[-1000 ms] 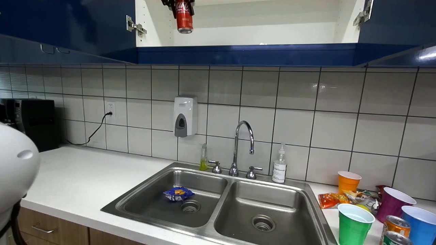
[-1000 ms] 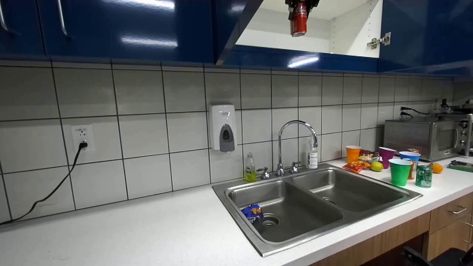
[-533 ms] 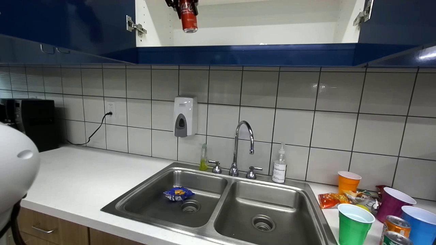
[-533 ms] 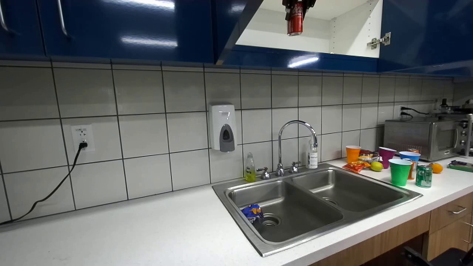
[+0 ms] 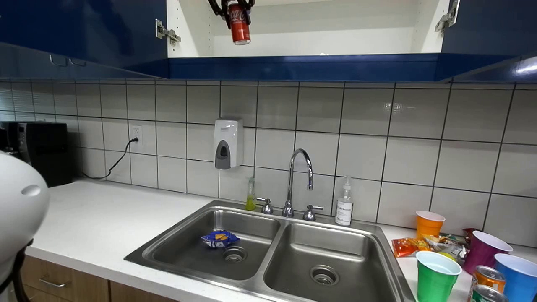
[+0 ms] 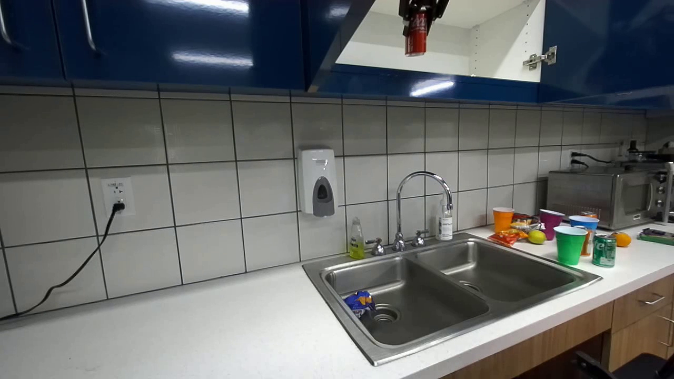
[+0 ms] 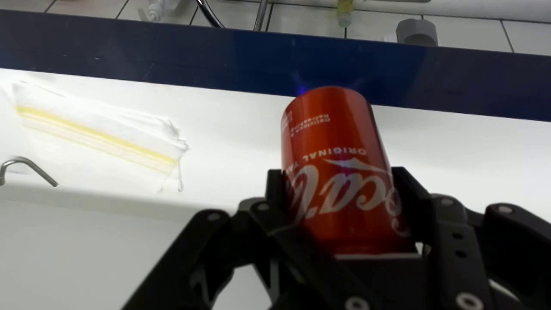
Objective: Put the red can in the open upper cabinet.
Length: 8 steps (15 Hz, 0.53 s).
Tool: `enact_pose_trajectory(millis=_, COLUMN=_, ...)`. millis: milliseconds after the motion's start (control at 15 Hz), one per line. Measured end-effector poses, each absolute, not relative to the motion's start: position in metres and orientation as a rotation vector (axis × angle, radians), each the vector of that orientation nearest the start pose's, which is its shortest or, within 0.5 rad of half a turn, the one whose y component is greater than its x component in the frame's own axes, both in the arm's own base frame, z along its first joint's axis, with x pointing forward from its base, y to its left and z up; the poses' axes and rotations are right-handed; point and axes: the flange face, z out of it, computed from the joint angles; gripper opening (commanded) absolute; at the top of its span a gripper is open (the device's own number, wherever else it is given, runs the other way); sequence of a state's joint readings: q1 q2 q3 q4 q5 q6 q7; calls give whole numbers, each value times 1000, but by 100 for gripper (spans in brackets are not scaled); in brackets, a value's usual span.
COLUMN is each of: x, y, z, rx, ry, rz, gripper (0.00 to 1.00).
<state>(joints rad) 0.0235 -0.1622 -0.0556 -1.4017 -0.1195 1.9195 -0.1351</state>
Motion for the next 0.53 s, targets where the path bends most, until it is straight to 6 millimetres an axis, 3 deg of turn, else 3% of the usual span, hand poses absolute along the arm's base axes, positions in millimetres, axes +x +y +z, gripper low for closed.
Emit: enact_pose_trajectory(millis=533, x=524, y=-42, z=820, rx=-3122, ry=-128, rz=-1113, gripper=38)
